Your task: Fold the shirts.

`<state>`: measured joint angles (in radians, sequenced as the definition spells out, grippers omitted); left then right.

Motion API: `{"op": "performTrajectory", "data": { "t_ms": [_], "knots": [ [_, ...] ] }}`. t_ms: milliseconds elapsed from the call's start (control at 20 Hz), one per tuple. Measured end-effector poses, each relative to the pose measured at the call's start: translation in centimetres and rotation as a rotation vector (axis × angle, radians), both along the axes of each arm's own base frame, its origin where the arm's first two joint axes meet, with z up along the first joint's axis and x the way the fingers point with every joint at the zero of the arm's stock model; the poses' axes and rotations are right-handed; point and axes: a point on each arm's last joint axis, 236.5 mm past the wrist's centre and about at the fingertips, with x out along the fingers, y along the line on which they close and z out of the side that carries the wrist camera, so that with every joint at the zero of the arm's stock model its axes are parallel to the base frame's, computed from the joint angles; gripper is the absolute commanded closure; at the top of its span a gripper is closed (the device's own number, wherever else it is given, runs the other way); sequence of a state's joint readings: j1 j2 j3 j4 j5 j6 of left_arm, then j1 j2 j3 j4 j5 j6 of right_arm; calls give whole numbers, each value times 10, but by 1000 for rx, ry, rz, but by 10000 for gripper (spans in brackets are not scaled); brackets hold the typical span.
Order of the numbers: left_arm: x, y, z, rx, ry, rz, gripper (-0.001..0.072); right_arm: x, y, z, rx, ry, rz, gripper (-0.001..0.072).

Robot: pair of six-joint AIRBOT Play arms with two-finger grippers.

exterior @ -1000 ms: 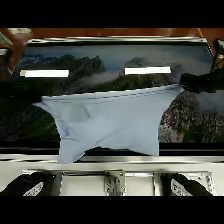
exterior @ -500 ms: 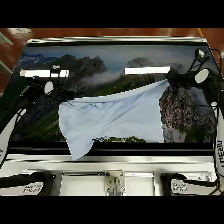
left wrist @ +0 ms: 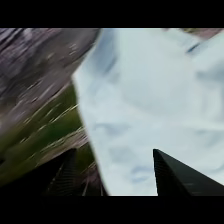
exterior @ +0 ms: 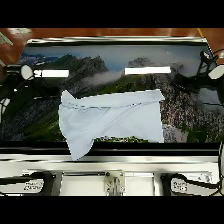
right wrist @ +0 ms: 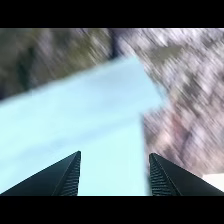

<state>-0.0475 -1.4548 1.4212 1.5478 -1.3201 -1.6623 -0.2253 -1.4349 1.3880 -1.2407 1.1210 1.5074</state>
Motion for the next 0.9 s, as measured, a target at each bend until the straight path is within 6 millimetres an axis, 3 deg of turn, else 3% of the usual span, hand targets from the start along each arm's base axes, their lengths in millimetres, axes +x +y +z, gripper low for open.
{"op": "performTrajectory", "data": {
  "t_ms": [100, 200, 400, 550, 850, 900],
  "knots": [
    [-31, 13, -6, -72, 73, 30, 95, -49, -24, -15, -26, 172, 32, 163],
    [-70, 16, -25, -162, 155, 57, 95, -92, -34, -32, 22, 320, 43, 163],
    [-119, 10, -66, -314, 224, 121, 95, -142, -17, -57, 168, 478, 63, 163],
    [-131, 2, -89, -374, 221, 143, 98, -156, -6, -69, 212, 519, 80, 163],
    [-130, -14, -116, -466, 209, 158, 119, -158, 1, -77, 236, 518, 75, 162],
    [-130, -16, -119, -476, 211, 159, 169, -157, 1, -77, 237, 517, 71, 162]
  ]
}}
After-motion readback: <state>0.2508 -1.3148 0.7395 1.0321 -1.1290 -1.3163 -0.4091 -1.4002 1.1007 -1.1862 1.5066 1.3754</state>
